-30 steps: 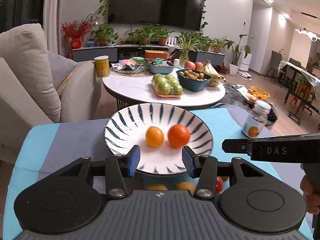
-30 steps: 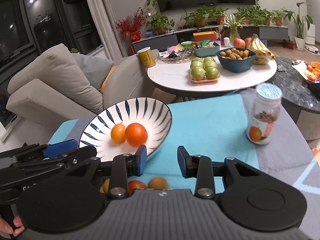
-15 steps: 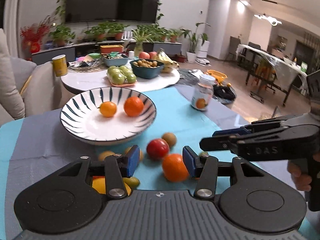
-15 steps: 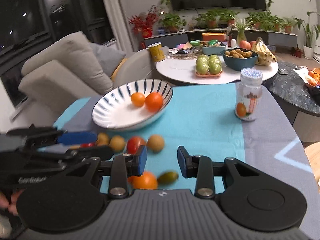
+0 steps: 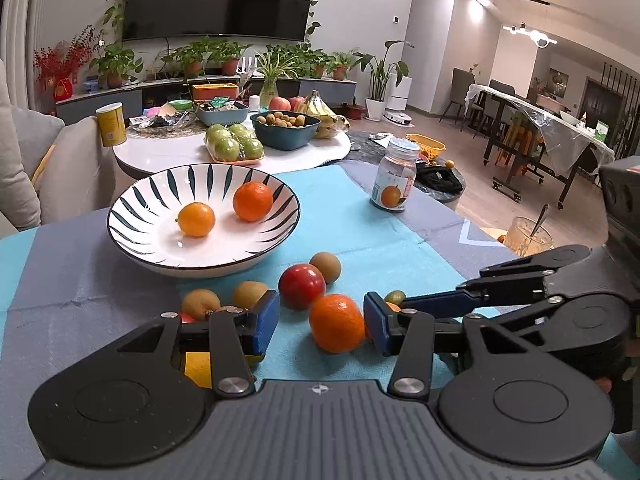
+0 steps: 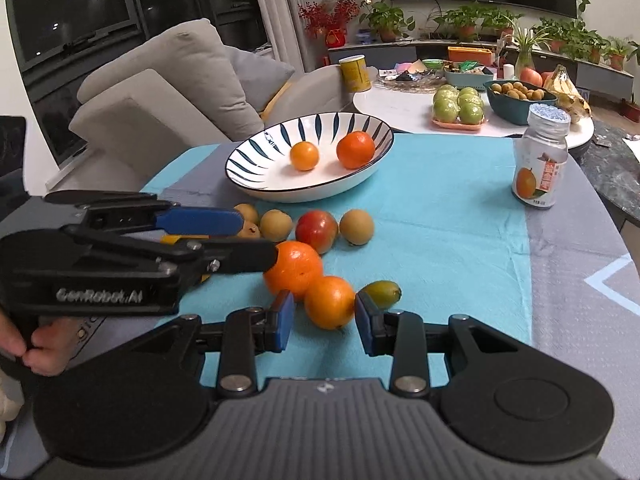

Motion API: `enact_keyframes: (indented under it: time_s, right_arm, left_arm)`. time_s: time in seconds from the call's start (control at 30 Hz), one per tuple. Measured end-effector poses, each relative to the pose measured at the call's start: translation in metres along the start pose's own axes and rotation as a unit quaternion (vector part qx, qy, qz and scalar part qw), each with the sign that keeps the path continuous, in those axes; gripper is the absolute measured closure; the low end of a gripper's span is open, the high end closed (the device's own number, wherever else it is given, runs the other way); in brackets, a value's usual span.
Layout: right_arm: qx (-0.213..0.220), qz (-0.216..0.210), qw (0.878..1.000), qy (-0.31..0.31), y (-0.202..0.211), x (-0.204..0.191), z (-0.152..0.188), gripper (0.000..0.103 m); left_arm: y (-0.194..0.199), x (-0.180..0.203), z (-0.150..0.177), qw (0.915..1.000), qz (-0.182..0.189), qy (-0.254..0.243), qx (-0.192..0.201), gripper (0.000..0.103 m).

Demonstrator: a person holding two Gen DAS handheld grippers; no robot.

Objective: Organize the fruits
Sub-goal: 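Grasp an orange with the right gripper while the left gripper grasps another orange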

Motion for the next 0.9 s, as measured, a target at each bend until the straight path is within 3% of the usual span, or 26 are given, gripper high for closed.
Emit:
enact_keyframes:
  time_s: [0.67,0.77,0.9]
  right_arm:
    - [0.007,0.013,1.0,-0.009,0.014,0.009,0.0,0.039]
    - [0.007,0.012,1.0,-0.014,0.013,0.008,0.0,0.039]
    - [-0.002,0.001,1.0,-0.027,0.008,0.01,0.001,0.039]
  left_arm:
    - [-0.021,0.01,0.016,0.9997,0.009,-0.012,-0.022,0.06]
    - [-0.021,0.009,0.017,0.9997,0.014,-0.009,-0.02,0.071]
    - [-0.02,0.007,0.018,0.9997,0.018,-0.006,-0.018,0.071]
Point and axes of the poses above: each gripper's, at about its wrist camera, not at the fingertips, and y roughly against the way its jaws point, x to its right, z to its underside, the point moved 3 cm from there along -y, roughly the way its jaws point, and after that the axes turned 15 degrees about x, right-handed, at the moved point
